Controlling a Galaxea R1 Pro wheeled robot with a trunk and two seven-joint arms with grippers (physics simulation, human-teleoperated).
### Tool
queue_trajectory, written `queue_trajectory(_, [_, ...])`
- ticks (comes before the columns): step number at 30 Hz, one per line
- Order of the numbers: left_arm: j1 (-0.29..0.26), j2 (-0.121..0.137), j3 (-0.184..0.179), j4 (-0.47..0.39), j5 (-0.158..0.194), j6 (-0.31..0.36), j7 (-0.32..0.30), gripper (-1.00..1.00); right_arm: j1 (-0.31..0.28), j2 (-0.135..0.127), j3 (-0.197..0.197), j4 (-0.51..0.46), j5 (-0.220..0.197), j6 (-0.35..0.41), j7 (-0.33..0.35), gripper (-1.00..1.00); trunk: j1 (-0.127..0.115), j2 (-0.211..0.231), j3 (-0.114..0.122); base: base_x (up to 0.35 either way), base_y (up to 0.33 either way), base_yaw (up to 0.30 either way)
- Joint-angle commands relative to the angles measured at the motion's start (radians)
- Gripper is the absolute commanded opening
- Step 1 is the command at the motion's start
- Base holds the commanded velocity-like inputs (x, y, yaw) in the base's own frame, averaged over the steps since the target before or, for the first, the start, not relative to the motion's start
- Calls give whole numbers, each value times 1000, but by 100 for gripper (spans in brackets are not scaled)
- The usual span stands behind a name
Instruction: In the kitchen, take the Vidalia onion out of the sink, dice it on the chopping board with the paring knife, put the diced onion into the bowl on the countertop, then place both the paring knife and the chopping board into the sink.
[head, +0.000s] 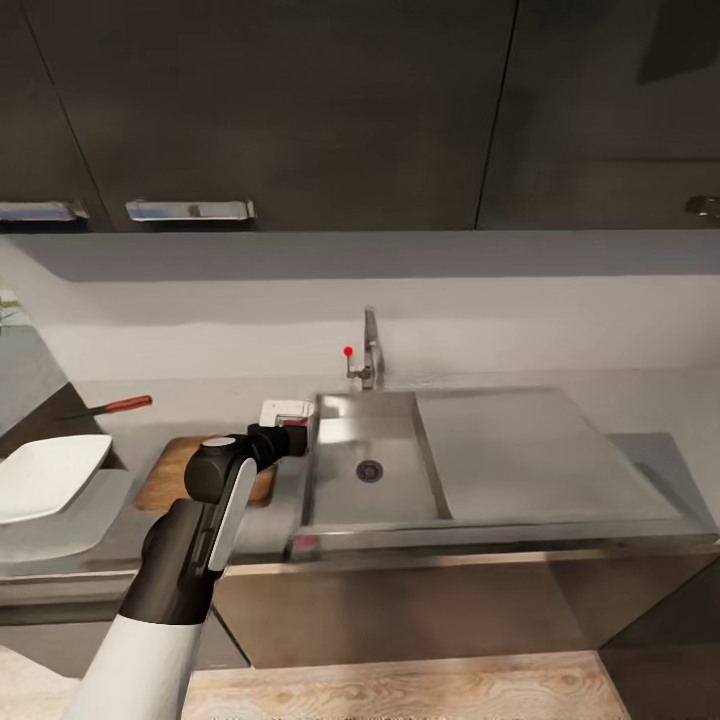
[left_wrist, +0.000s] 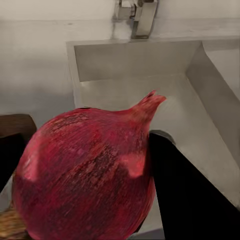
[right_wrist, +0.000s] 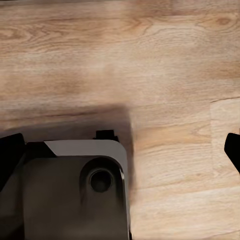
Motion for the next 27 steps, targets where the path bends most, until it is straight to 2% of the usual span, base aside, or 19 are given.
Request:
queue_trajectory(1, [-1,0,1,0,5,4,-1,-100,-1,0,9,1,-9,-3,-2,100,0,-2,-2,-142,307,0])
queue_trajectory(13, [-1,0,1,2,5,4,-1,-100,-1,-3,9,-1,-6,-3,-4,100,0,-2,-2,-182,279,0])
queue_trajectory(27, [-1,12,1,6,6,4,-1,-100,-1,-3,9,-1,-6,-3,-5,100,0,-2,-2,0,313,0])
